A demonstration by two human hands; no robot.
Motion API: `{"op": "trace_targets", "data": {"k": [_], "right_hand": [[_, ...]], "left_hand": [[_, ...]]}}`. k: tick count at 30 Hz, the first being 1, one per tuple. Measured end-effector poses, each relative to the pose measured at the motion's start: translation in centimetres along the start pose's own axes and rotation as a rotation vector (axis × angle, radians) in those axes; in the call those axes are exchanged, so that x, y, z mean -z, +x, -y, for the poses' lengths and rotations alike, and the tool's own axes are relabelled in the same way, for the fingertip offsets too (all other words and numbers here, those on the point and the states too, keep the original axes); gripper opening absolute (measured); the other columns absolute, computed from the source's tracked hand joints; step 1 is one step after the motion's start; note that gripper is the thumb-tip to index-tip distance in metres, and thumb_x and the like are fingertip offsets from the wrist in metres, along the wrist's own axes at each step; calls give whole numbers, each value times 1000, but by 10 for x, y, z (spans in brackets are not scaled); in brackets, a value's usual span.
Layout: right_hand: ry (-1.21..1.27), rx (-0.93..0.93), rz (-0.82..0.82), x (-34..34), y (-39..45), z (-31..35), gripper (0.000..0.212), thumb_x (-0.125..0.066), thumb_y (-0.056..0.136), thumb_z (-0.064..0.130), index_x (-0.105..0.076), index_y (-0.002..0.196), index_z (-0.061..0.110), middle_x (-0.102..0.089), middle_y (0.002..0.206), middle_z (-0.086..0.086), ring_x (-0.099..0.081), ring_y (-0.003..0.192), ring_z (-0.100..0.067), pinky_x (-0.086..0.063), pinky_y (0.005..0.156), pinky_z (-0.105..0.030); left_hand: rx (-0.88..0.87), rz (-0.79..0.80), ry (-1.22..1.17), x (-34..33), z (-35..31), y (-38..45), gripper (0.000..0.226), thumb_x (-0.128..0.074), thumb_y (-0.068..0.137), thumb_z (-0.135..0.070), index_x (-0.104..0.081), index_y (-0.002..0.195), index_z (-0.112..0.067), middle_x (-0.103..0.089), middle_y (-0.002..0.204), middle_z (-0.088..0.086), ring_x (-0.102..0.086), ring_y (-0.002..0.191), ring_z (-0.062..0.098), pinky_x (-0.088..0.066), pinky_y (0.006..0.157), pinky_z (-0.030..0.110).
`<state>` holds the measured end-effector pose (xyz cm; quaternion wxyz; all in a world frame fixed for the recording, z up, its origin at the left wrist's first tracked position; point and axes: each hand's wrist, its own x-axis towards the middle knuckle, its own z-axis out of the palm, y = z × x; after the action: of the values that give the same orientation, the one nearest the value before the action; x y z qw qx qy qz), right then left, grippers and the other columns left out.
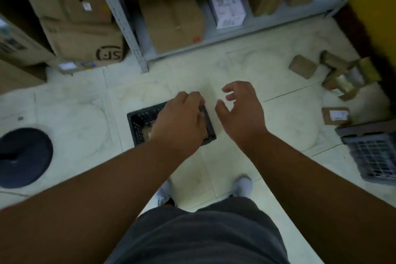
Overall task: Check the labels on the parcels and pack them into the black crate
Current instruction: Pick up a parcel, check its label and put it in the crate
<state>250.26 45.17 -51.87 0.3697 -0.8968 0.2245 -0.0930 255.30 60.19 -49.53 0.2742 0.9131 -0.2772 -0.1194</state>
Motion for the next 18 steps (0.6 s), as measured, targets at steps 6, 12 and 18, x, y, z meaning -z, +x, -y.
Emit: {"op": "trace_targets", "data": {"k": [6,12,18], "right_hand": [[-3,-37,-179,146,-9,-62,28,-68,89,24,-57,115,20,-46,112,13,-56,90,-1,-39,69,-6],[-23,-174,-369,284,-38,-154,27,-66,89,25,-56,114,24,-48,111,15,-57,90,-2,-42,69,-16],[68,-383,-504,351,-62,-213,33,-67,89,29,-54,120,27,-51,122,10,-58,97,-3,-53,77,-26]], "left_hand": [[-158,-51,30,-35,-159,42,28,-48,95,-17,-55,122,-22,-57,116,0,-55,104,19,-49,88,36],[-346,-23,5,-116,-307,64,29,-50,95,-19,-54,123,-23,-58,115,-1,-57,101,17,-52,87,37],[-471,47,33,-165,-391,86,34,-53,94,-23,-50,127,-22,-58,115,-1,-57,100,18,-53,86,38]]}}
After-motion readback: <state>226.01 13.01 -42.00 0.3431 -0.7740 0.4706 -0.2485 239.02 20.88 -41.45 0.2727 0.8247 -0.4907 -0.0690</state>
